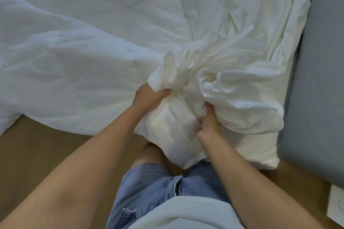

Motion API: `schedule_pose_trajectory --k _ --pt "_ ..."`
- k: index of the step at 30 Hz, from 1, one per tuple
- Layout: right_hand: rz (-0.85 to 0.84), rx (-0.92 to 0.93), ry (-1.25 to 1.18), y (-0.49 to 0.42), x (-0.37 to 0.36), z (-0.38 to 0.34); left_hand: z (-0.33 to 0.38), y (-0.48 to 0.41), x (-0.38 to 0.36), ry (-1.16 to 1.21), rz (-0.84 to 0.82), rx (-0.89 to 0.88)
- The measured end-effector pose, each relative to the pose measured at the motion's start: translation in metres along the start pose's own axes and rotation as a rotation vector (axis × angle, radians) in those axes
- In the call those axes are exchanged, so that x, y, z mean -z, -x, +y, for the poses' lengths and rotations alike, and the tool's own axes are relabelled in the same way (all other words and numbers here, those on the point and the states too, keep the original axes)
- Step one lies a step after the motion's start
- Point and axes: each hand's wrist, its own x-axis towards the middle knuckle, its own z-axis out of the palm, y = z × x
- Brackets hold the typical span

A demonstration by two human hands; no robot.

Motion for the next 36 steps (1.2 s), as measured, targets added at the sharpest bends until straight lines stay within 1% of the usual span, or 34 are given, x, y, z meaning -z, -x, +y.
schedule_pose_trajectory --k 2,3,4,5,6,8,9,10,12,14,15,16,18,20,22,24,26,28,30,32,36 --pt "0.112 0.065 -0.181 -0.010 -0.015 -0.018 -0.010 -0.010 0.021 -0.105 -0.001 -0.014" --pt "0.130 0.077 -0.252 -0.018 -0.017 -0.028 -0.016 -0.016 0.034 -0.138 0.009 -0.007" --pt "0.075 0.076 -0.275 -0.018 -0.018 -0.030 -0.021 -0.024 0.046 -0.151 0.013 -0.003" --pt "0.017 0.138 -0.287 -0.018 -0.018 -0.029 -0.024 -0.032 0.056 -0.158 0.006 -0.013" --pt "0.097 0.260 -0.239 -0.015 -0.018 -0.023 -0.025 -0.040 0.063 -0.171 -0.010 -0.039" --pt "0.204 0.263 -0.287 -0.008 -0.022 -0.002 -0.027 -0.051 0.065 -0.234 -0.086 -0.107" --pt "0.234 0.269 -0.254 -0.005 -0.023 0.012 -0.028 -0.052 0.063 -0.267 -0.140 -0.130" --pt "0.259 0.284 -0.161 -0.001 -0.025 0.024 -0.032 -0.052 0.061 -0.284 -0.188 -0.140" --pt "0.365 0.335 0.108 0.007 -0.030 0.047 -0.043 -0.046 0.061 -0.251 -0.243 -0.125" --pt "0.399 0.377 0.424 0.019 -0.040 0.069 -0.054 -0.034 0.067 -0.196 -0.234 -0.101" --pt "0.364 0.415 0.611 0.025 -0.044 0.082 -0.060 -0.027 0.071 -0.185 -0.226 -0.096" --pt "0.292 0.470 0.812 0.032 -0.047 0.096 -0.067 -0.020 0.075 -0.182 -0.224 -0.094" --pt "0.079 0.621 1.192 0.047 -0.052 0.117 -0.083 -0.005 0.088 -0.192 -0.240 -0.076" --pt "-0.115 0.782 1.467 0.054 -0.055 0.132 -0.103 0.013 0.104 -0.231 -0.271 -0.036" --pt "-0.207 0.931 1.687 0.059 -0.057 0.142 -0.129 0.038 0.117 -0.234 -0.262 0.019" --pt "-0.280 1.029 1.826 0.063 -0.056 0.152 -0.160 0.070 0.127 -0.185 -0.199 0.067" --pt "-0.345 1.083 1.943 0.071 -0.053 0.164 -0.196 0.106 0.132 -0.130 -0.132 0.107" --pt "-0.375 1.149 2.076 0.079 -0.049 0.177 -0.233 0.142 0.136 -0.050 -0.083 0.196" --pt "-0.455 1.222 2.240 0.089 -0.048 0.196 -0.271 0.176 0.140 0.065 -0.040 0.299" --pt "-0.630 1.189 2.375 0.101 -0.056 0.222 -0.307 0.202 0.146 0.188 0.024 0.368" --pt "-1.072 1.007 2.486 0.123 -0.086 0.291 -0.365 0.233 0.176 0.346 0.128 0.448"
